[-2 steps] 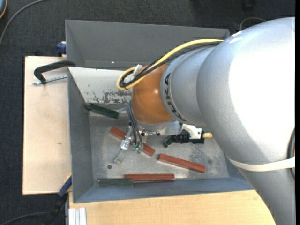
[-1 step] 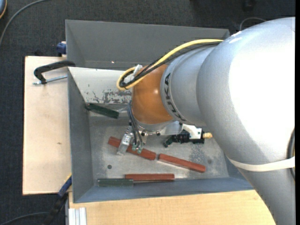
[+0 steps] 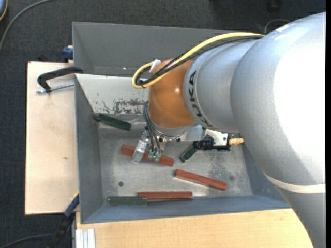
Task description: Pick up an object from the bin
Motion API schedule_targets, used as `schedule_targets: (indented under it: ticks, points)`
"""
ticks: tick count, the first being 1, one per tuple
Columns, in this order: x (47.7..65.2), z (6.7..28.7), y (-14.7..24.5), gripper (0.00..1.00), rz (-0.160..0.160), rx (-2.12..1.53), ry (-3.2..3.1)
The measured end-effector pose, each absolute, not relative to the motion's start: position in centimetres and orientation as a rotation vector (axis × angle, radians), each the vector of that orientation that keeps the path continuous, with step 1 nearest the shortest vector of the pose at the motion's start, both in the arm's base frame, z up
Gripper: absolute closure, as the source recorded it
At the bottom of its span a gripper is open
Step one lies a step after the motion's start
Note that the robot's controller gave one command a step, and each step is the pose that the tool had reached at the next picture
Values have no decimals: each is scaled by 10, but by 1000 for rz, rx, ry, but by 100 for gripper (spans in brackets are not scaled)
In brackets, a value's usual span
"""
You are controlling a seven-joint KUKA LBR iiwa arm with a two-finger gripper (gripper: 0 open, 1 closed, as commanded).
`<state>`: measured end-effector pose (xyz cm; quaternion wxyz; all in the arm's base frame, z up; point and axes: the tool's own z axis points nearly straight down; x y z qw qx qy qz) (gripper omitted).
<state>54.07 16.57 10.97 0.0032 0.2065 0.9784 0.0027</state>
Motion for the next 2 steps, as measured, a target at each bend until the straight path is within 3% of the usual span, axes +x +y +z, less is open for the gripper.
schedule_targets:
  ticks: [1,2]
  points:
    - [543,154,167,100,9,645,3067]
    - [544,183,168,100,9,642,3069]
